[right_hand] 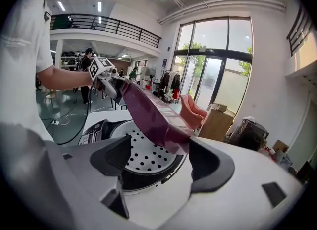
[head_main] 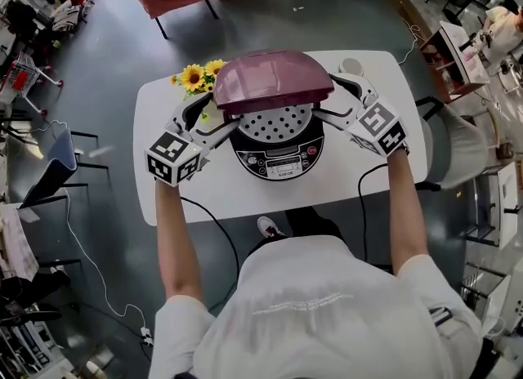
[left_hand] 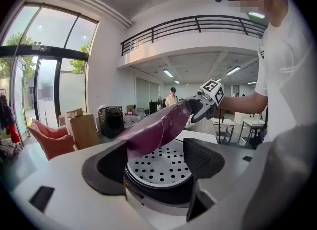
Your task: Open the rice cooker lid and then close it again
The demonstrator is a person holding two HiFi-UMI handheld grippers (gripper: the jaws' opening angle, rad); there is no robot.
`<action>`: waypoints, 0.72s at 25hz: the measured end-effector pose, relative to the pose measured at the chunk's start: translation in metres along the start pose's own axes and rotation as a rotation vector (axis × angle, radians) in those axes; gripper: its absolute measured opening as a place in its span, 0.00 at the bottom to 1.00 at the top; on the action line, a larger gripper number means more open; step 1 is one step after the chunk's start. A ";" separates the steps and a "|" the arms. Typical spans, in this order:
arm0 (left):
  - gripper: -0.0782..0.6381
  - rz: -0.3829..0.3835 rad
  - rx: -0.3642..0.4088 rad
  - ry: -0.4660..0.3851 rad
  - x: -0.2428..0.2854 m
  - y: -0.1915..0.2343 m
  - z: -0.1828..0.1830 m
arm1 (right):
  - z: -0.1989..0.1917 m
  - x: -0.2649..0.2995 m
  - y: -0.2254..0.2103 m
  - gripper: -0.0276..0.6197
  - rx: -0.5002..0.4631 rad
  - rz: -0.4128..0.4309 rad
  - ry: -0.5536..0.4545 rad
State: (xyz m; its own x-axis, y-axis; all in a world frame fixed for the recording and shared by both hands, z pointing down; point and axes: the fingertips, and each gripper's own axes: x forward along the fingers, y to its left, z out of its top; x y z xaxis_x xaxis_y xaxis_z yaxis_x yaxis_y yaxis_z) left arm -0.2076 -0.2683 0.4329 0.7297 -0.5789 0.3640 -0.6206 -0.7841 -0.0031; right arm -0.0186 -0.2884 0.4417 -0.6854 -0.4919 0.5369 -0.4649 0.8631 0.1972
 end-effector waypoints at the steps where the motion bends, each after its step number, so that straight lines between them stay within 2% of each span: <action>1: 0.62 -0.012 -0.010 0.001 0.000 -0.004 -0.004 | -0.003 -0.001 0.005 0.61 0.009 0.013 0.001; 6: 0.65 -0.052 -0.073 -0.012 -0.002 -0.015 -0.016 | -0.018 0.001 0.018 0.65 0.065 0.045 -0.011; 9: 0.67 -0.059 -0.102 -0.022 -0.002 -0.020 -0.017 | -0.018 -0.001 0.022 0.67 0.139 0.062 -0.045; 13: 0.69 -0.084 -0.167 -0.036 -0.003 -0.023 -0.018 | -0.016 -0.002 0.027 0.72 0.254 0.126 -0.073; 18: 0.70 -0.089 -0.206 -0.040 -0.002 -0.028 -0.023 | -0.019 -0.002 0.032 0.73 0.319 0.151 -0.079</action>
State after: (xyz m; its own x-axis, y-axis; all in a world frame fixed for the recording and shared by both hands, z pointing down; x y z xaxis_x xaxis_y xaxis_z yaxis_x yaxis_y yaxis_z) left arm -0.1988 -0.2401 0.4539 0.7923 -0.5213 0.3171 -0.5960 -0.7724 0.2194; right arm -0.0212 -0.2574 0.4626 -0.7951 -0.3795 0.4731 -0.4981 0.8536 -0.1524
